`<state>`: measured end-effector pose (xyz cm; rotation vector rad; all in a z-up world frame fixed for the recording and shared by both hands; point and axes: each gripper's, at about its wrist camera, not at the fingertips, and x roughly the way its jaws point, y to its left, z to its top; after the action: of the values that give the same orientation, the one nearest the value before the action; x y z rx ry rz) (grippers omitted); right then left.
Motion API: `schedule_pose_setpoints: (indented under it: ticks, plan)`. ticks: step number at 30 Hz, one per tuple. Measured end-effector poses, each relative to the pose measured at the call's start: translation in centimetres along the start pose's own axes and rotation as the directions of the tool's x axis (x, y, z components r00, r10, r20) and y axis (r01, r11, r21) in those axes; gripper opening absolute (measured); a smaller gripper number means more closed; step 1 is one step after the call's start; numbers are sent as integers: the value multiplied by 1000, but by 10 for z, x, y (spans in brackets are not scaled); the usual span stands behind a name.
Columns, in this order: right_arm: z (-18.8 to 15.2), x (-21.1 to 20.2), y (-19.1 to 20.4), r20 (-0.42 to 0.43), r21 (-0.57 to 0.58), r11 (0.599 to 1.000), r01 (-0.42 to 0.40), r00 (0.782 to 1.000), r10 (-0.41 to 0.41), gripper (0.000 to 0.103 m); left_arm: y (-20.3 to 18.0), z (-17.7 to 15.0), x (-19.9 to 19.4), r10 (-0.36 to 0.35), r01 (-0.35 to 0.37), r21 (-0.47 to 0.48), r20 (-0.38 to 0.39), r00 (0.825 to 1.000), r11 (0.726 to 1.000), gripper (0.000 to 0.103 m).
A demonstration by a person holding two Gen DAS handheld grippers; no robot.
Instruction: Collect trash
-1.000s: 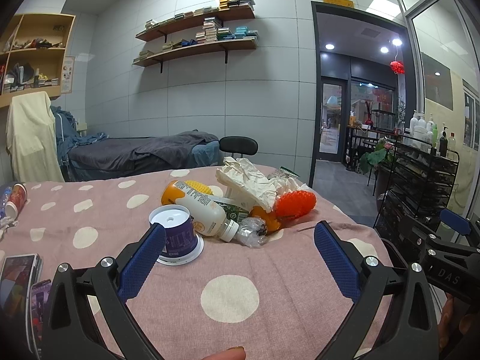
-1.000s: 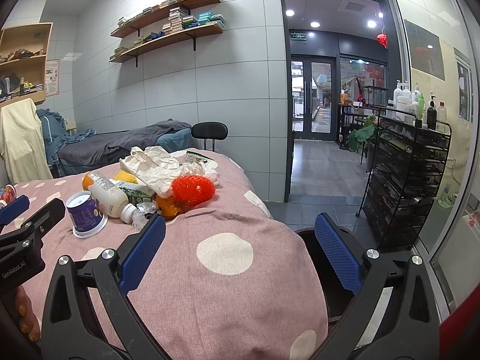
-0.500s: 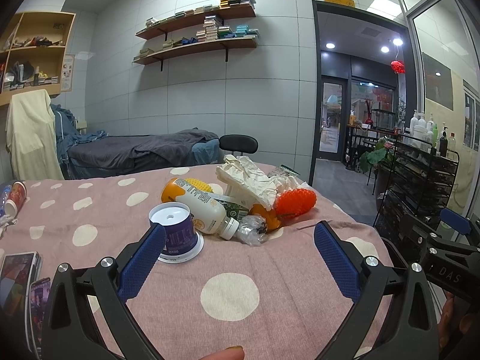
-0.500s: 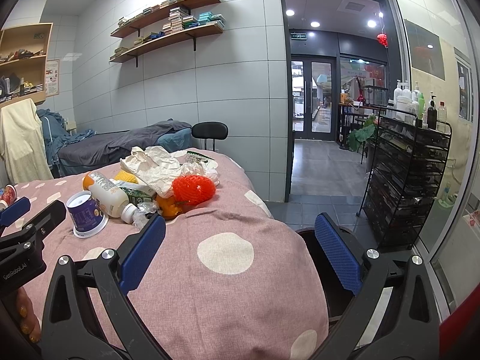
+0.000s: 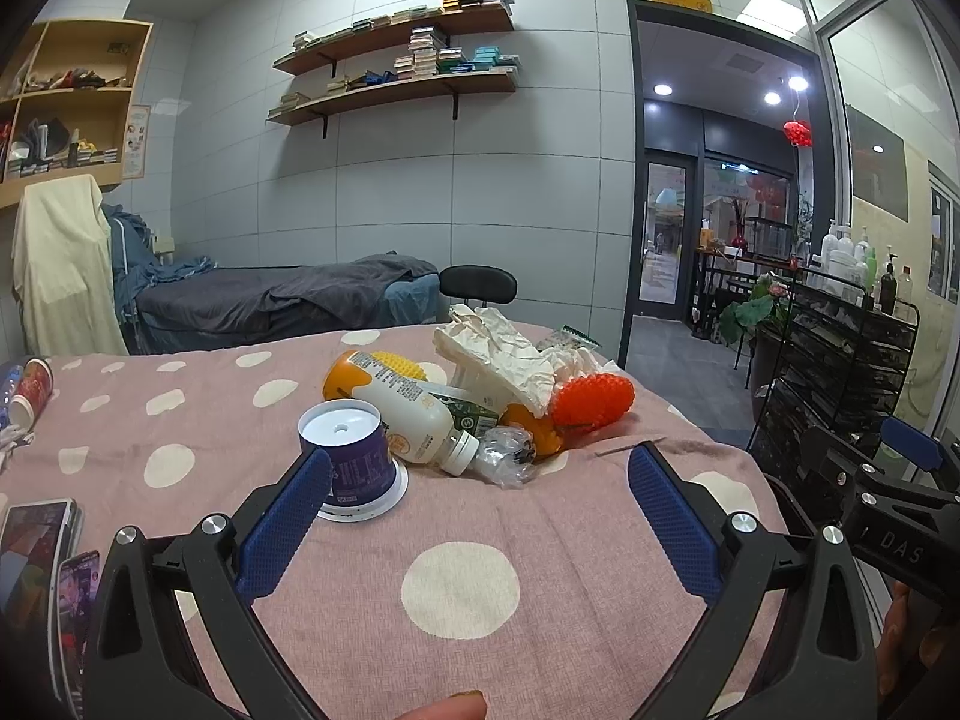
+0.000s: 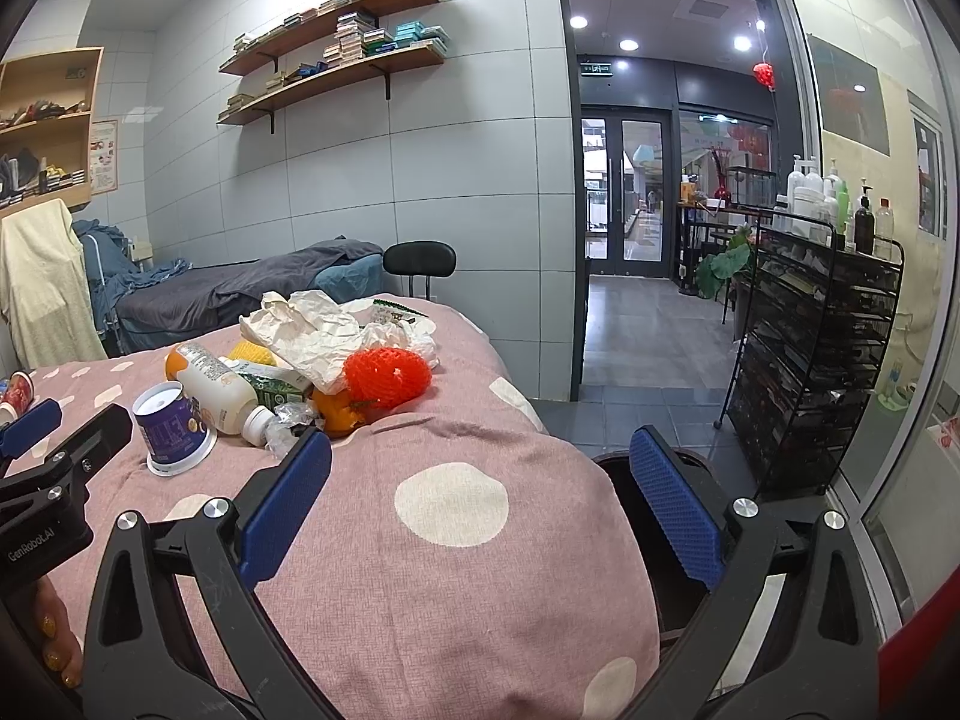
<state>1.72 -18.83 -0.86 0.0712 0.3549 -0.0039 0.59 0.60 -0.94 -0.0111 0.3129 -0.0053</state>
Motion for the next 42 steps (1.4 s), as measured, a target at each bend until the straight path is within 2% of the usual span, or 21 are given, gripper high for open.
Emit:
schedule_pose_setpoints:
  ticks: [8,42]
  plan:
    - [-6,2,0,-6,2,1000,-1,1000,1,98,1,-11,2,1,-1,-13,-17,1000,1000,97]
    - [-6,15,11,-50,-18,1000,-10,999,10,98,12,-6,8,-6,3,-37,-65,998,999,97]
